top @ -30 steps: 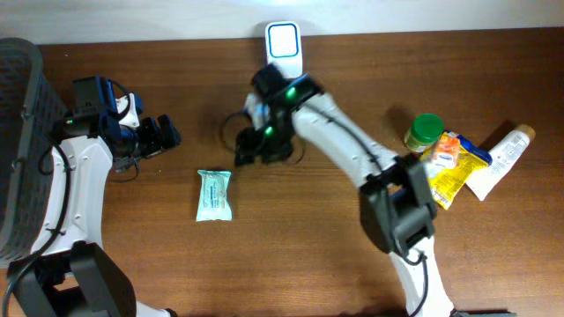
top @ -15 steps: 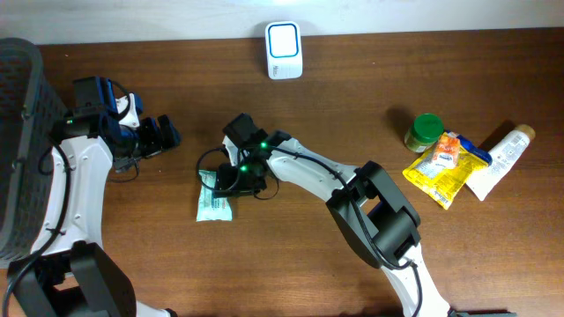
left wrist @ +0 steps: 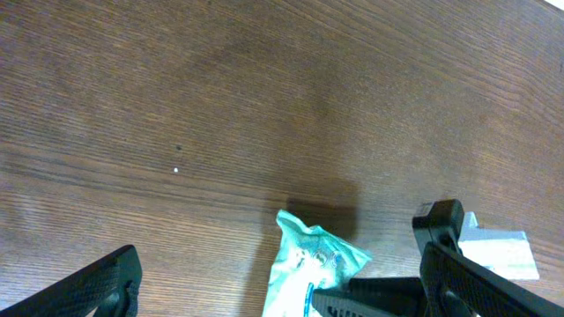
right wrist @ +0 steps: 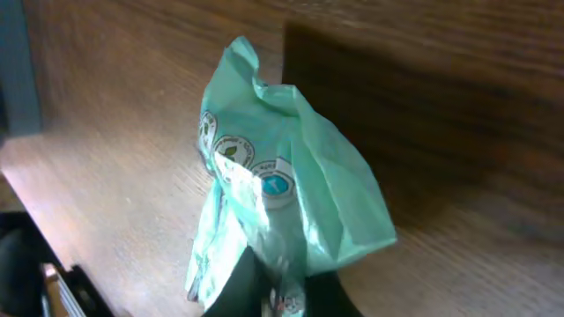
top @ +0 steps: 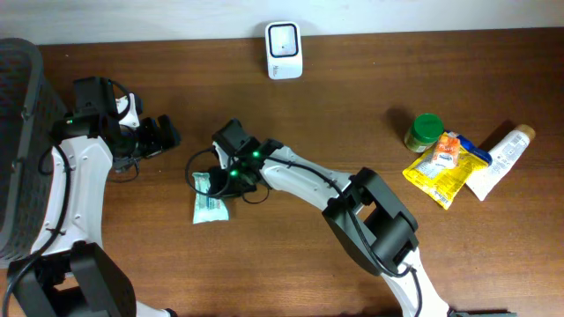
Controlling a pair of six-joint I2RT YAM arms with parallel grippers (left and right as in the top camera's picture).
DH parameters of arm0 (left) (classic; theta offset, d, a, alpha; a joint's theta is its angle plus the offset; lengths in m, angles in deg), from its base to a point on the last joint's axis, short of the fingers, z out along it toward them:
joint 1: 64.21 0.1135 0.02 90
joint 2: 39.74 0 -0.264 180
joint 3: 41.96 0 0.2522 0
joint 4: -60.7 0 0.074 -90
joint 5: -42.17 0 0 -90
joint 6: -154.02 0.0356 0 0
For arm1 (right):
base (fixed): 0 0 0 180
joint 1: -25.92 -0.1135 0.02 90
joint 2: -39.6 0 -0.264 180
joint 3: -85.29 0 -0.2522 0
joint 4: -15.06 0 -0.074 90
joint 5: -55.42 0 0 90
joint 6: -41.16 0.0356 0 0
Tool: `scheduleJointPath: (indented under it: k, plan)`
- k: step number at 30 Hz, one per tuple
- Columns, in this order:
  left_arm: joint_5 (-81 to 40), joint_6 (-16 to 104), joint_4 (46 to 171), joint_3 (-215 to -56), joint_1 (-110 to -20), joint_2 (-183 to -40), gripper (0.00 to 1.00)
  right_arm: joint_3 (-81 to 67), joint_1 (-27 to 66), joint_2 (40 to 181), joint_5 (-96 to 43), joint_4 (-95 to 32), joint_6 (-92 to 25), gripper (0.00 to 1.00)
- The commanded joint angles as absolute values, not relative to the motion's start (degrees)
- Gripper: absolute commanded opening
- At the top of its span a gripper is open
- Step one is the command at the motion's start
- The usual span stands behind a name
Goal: Scan the item barcode
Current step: 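Reach the right gripper to the mint-green pouch and grasp it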
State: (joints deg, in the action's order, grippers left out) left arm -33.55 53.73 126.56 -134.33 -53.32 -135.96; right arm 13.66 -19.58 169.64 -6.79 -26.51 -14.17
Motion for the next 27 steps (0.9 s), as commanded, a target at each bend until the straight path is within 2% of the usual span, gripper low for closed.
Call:
scheduleJointPath:
  k: [1, 5, 11, 14, 17, 18, 22, 27]
  plan:
    - [-33.7, 53.8, 126.6, -134.2, -53.2, -136.8, 0.99, 12.5, -18.9, 170.2, -8.9, -28.6, -14.1, 0.04]
    - [-33.7, 53.8, 126.6, -134.2, -53.2, -136.8, 0.99, 13.3, -15.9, 165.9, -8.7, -32.9, -19.3, 0.04]
    - [-33.7, 53.8, 126.6, -134.2, -53.2, -136.8, 0.99, 15.0, -14.2, 151.7, -27.4, -45.7, -32.2, 0.04]
    - [-33.7, 53.8, 126.6, -134.2, -53.2, -136.8, 0.99, 15.0, -14.6, 148.2, -40.5, -52.6, -32.1, 0.04]
    - [-33.7, 53.8, 126.6, -134.2, -53.2, -136.8, 0.99, 15.0, -14.5, 149.6, -41.6, -56.0, -32.1, 0.04]
    - [-33.7, 53.8, 126.6, -134.2, -53.2, -136.8, 0.99, 15.0, -14.4, 150.4, -39.4, -55.9, -32.0, 0.08]
    - [-33.7, 53.8, 126.6, -134.2, -53.2, -136.8, 0.99, 14.9, -14.1, 156.0, -27.0, -53.6, -28.6, 0.55]
    - [-33.7, 53.8, 126.6, -134.2, -53.2, -136.8, 0.99, 14.9, -12.6, 162.0, -15.2, -54.0, -26.4, 0.54]
